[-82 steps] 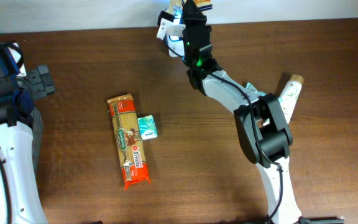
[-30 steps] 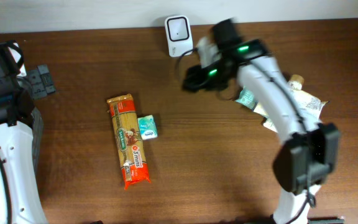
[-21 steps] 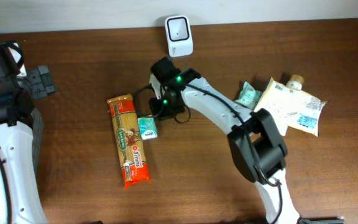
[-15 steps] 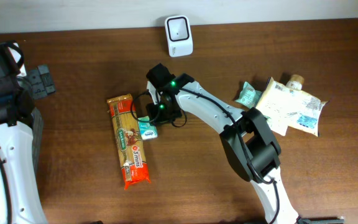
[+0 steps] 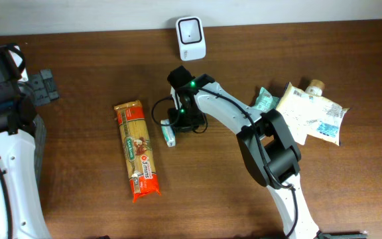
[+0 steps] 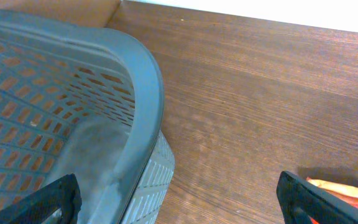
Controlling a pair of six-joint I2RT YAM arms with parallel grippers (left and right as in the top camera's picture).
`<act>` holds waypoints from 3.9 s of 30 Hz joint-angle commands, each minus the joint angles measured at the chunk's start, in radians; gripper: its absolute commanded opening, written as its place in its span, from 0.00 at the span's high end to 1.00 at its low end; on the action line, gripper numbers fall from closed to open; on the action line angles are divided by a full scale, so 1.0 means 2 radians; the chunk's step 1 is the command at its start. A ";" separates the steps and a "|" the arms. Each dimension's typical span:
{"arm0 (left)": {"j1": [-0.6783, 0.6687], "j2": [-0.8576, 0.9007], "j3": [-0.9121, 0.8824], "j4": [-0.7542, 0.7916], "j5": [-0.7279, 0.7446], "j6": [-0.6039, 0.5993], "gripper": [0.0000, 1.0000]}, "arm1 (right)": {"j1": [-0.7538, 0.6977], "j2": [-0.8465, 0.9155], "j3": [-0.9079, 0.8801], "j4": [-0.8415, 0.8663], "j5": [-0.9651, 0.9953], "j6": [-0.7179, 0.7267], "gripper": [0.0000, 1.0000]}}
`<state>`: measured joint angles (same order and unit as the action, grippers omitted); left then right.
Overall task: Scan the item barcode
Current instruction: 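Reach the right gripper to the small green box and grasp it, then raise the green box up to the barcode scanner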
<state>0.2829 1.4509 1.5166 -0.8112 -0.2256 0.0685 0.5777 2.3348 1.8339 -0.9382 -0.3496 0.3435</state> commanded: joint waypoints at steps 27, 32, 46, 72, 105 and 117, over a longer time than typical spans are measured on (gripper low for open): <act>0.002 -0.004 0.002 0.001 -0.002 0.008 0.01 | -0.012 0.053 0.163 -0.187 0.179 -0.142 0.29; 0.002 -0.004 0.002 0.001 -0.002 0.008 0.01 | -0.057 0.053 0.187 -0.249 -0.044 -0.170 0.30; 0.002 -0.004 0.002 0.001 -0.002 0.008 0.01 | -0.042 0.054 0.076 -0.139 -0.031 -0.113 0.74; 0.002 -0.004 0.002 0.001 -0.002 0.008 0.01 | -0.228 -0.020 0.103 -0.381 -0.601 -0.478 0.96; 0.002 -0.004 0.002 0.001 -0.002 0.008 0.01 | -0.065 -0.033 0.153 0.254 0.456 -0.341 0.96; 0.002 -0.004 0.002 0.001 -0.002 0.008 0.01 | -0.066 0.096 0.153 0.428 0.456 -0.540 0.96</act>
<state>0.2829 1.4509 1.5166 -0.8112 -0.2253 0.0681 0.4477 2.5301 2.1262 -0.0875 0.5457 -0.7345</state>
